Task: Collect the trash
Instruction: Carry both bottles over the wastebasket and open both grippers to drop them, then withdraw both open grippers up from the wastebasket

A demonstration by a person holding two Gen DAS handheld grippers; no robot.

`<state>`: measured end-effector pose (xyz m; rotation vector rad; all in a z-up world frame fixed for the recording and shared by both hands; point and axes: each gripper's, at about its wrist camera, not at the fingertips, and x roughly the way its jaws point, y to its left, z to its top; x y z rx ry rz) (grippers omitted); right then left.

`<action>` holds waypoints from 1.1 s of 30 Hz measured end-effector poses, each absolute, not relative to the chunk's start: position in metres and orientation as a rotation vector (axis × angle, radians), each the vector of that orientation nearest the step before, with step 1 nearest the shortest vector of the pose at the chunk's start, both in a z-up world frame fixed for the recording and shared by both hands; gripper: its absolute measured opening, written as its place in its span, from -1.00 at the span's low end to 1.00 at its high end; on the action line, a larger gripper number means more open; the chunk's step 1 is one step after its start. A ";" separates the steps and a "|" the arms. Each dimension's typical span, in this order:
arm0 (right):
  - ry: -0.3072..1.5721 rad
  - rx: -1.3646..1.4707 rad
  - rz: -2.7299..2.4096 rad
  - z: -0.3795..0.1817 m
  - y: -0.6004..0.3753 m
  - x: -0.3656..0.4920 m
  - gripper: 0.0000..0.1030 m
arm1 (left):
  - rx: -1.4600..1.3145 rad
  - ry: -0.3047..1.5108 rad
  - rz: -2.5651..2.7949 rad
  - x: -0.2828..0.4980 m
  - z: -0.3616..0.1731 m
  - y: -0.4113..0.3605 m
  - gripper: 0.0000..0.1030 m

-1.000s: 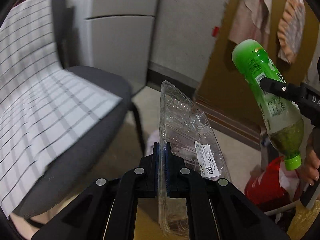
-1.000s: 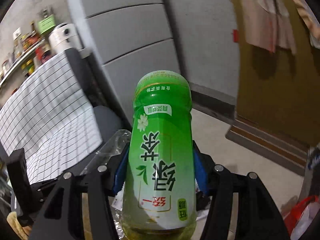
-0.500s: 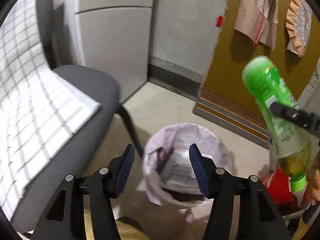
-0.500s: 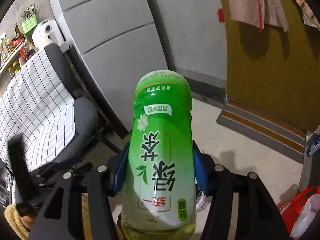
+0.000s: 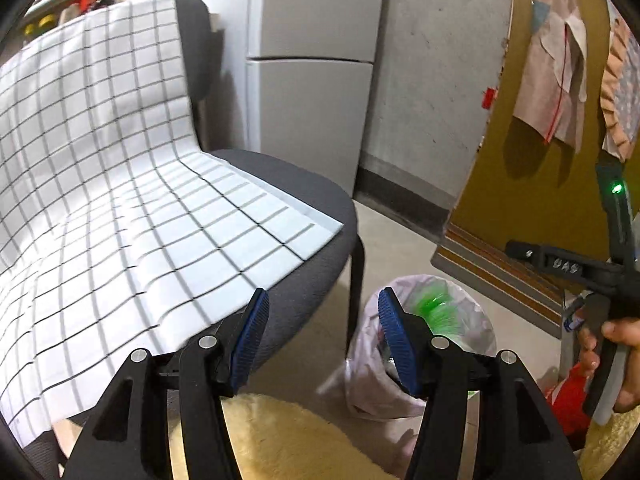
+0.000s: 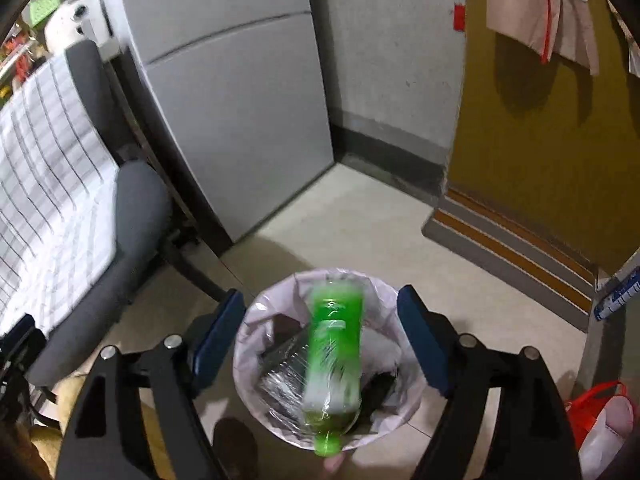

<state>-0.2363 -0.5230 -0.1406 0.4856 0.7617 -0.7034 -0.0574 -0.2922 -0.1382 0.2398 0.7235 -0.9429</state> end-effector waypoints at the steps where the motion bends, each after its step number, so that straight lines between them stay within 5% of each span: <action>1: 0.759 0.461 -0.702 -0.134 -0.518 -0.237 0.51 | 0.230 0.720 -0.939 -0.058 -0.137 -0.287 0.13; 6: 0.735 0.413 -0.673 -0.109 -0.495 -0.247 0.51 | 0.199 0.729 -0.933 -0.058 -0.132 -0.273 0.23; 12: 0.736 0.367 -0.592 -0.082 -0.455 -0.254 0.73 | 0.208 0.755 -0.875 -0.063 -0.117 -0.262 0.71; 15: 0.722 0.327 -0.546 -0.066 -0.435 -0.253 0.89 | 0.212 0.783 -0.847 -0.067 -0.104 -0.254 0.76; 33: 0.670 0.141 -0.393 0.005 -0.352 -0.236 0.89 | 0.262 0.794 -0.630 -0.073 -0.034 -0.169 0.79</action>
